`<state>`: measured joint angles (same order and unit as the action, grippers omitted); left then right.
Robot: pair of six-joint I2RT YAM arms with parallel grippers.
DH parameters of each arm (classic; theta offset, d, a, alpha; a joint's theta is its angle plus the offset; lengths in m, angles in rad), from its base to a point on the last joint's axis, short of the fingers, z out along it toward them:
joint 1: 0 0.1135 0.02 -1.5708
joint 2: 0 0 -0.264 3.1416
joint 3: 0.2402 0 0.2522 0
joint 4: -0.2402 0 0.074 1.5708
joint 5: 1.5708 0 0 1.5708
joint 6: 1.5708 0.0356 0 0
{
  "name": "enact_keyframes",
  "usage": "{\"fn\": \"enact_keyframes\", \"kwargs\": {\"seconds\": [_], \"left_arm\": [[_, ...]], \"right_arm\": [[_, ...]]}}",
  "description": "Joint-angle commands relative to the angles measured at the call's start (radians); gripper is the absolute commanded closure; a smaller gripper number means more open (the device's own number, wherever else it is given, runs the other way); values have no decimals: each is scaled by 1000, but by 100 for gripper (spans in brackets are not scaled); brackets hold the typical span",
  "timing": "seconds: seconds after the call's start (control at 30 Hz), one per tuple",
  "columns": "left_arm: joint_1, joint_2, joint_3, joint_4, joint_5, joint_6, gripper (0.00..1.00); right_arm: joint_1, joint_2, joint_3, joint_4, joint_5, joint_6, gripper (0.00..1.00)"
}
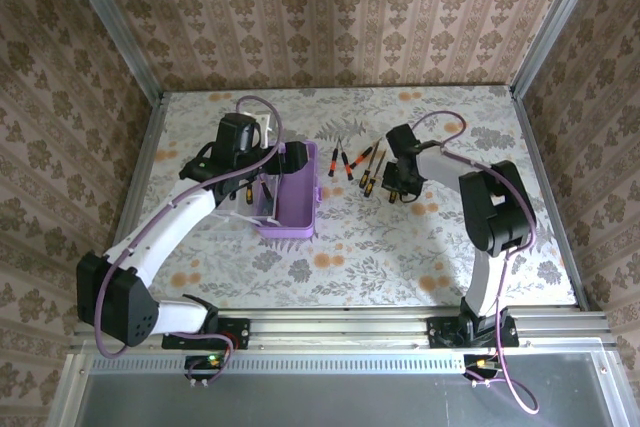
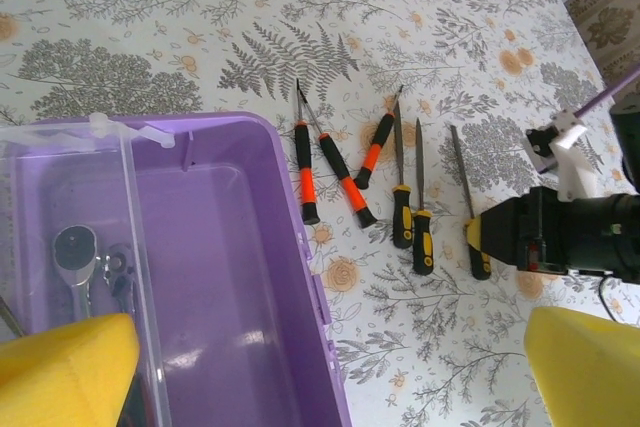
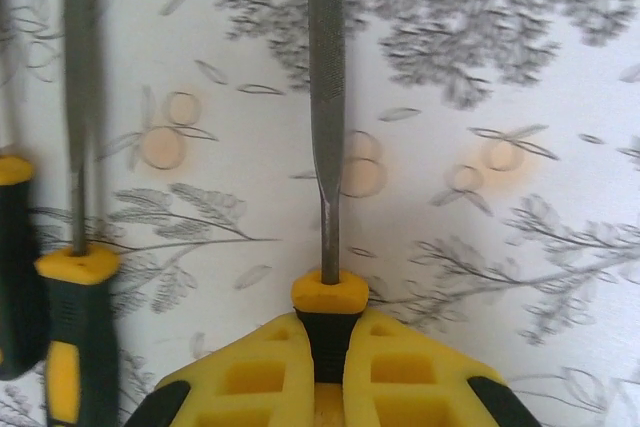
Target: Pack the tool kit
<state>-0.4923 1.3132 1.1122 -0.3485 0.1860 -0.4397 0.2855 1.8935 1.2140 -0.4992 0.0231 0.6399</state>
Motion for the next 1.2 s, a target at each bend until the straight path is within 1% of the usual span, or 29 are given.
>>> {"fn": "enact_keyframes", "kwargs": {"seconds": [0.0, 0.1, 0.17, 0.2, 0.23, 0.27, 0.4, 0.53, 0.63, 0.73, 0.9, 0.97, 1.0, 1.07, 1.17], "left_arm": [[-2, -35, 21, -9, -24, 36, 0], [7, -41, 25, -15, -32, 39, 0], [26, -47, 29, -18, -30, 36, 0], [29, -53, 27, -17, -28, 27, 0], [72, -59, 23, -13, -29, 20, 0], [93, -65, 19, -8, -29, 12, 0], [207, -75, -1, 8, -45, -24, 0], [298, -58, 0, -16, -117, -7, 0], [334, -45, 6, -26, -116, -12, 0], [346, -45, 0, -14, -104, -18, 0], [349, -41, -3, -5, -80, -25, 0], [350, -39, 0, -8, -79, -26, 0], [351, -38, 2, -9, -73, -27, 0], [353, -41, 2, -5, -67, -31, 0], [355, -45, 1, -2, -58, -35, 0]], "right_arm": [[-11, -108, -48, -19, 57, 23, 94], [-5, -195, -57, -33, 70, 16, 94], [32, -230, -37, -63, 76, 17, 94], [69, -237, -14, -74, 75, 17, 94], [118, -234, 22, -87, 80, 19, 94], [168, -223, 56, -93, 82, 24, 94], [383, -88, 279, -101, 35, 36, 94], [519, 112, 556, -135, -10, 28, 94], [560, 238, 719, -148, -83, 46, 94], [579, 326, 829, -165, -117, 61, 94], [589, 445, 985, -226, -150, 68, 94], [590, 470, 1008, -252, -157, 67, 92], [591, 472, 1001, -249, -162, 71, 90], [592, 463, 975, -235, -171, 83, 80], [593, 439, 957, -214, -190, 82, 70]]}}
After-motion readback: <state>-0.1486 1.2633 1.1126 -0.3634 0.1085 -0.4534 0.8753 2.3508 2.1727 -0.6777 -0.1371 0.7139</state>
